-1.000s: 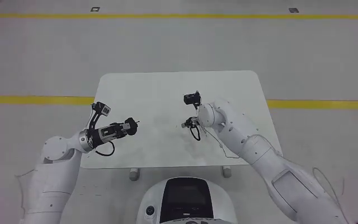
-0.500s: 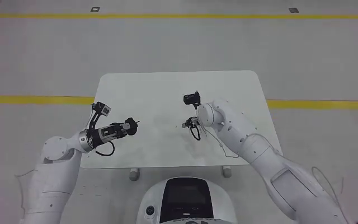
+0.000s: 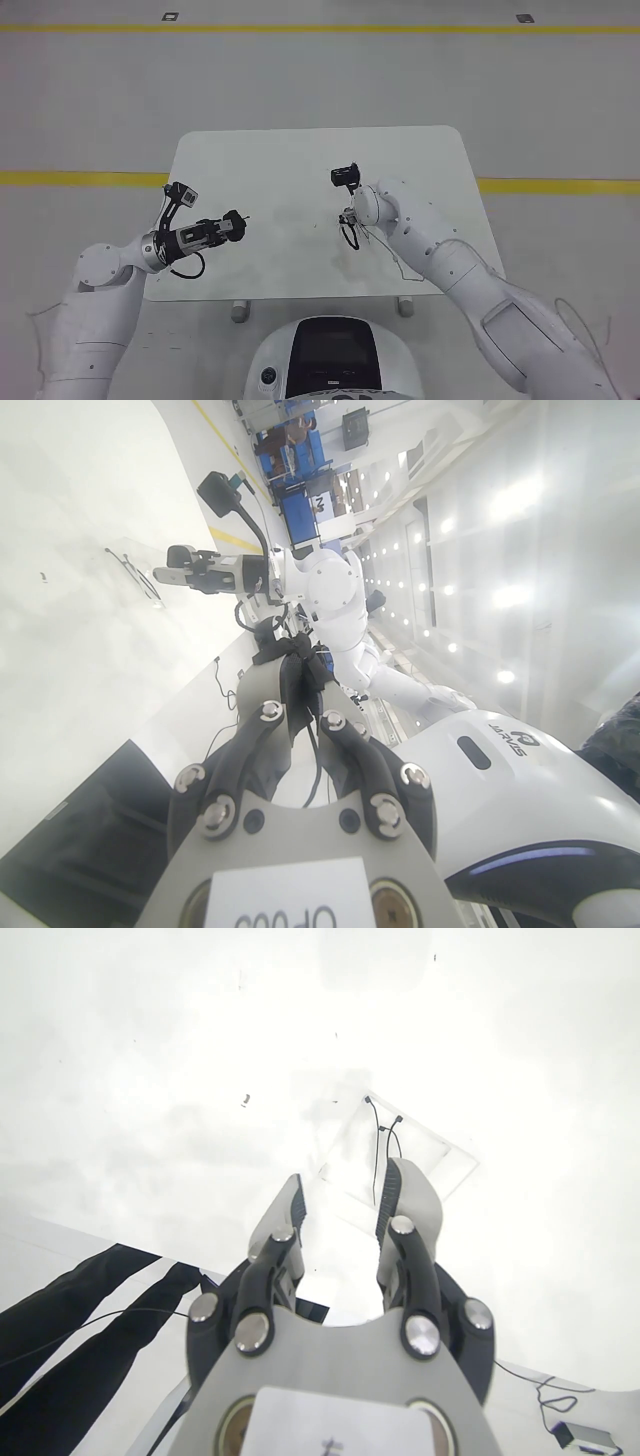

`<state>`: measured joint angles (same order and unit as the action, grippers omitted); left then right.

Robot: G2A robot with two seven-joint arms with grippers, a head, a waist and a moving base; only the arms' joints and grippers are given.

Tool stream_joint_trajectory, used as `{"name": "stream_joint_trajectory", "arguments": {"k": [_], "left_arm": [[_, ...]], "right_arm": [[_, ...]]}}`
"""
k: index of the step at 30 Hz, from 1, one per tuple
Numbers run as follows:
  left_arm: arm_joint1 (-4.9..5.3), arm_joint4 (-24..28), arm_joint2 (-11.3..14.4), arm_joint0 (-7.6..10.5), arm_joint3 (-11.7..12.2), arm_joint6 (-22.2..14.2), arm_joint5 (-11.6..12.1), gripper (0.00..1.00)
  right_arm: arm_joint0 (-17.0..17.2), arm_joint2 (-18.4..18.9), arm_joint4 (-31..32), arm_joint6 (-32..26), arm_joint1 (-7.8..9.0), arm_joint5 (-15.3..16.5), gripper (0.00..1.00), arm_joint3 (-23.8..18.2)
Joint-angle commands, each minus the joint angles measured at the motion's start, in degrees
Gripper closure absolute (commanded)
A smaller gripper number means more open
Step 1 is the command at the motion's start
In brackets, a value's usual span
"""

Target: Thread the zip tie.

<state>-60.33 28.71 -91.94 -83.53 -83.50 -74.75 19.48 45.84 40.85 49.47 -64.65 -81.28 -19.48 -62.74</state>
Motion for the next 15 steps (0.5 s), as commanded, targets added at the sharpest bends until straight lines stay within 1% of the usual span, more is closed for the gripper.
{"name": "stream_joint_trajectory", "arguments": {"k": [1, 9, 11, 12, 13, 15], "left_arm": [[0.0, 0.0, 0.0, 0.0, 0.0, 0.0, 0.0, 1.0], [0.0, 0.0, 0.0, 0.0, 0.0, 0.0, 0.0, 1.0], [0.0, 0.0, 0.0, 0.0, 0.0, 0.0, 0.0, 1.0], [0.0, 0.0, 0.0, 0.0, 0.0, 0.0, 0.0, 1.0], [0.0, 0.0, 0.0, 0.0, 0.0, 0.0, 0.0, 1.0], [0.0, 0.0, 0.0, 0.0, 0.0, 0.0, 0.0, 1.0]], "right_arm": [[0.08, -0.09, 0.12, 0.3, -0.2, 0.0, 0.96, 0.65], [-0.36, -1.34, 0.5, 2.27, -1.5, 0.43, 0.96, 4.96], [-0.6, -1.83, 0.66, 2.93, -1.9, 0.5, 0.93, 6.34], [-0.79, -2.1, 0.53, 3.31, -2.21, 0.57, 0.89, 7.06], [-0.94, -2.35, 0.54, 3.48, -2.44, 0.59, 0.87, 7.73], [-1.32, -2.74, 0.44, 3.97, -2.9, 0.62, 0.86, 9.02]]}}
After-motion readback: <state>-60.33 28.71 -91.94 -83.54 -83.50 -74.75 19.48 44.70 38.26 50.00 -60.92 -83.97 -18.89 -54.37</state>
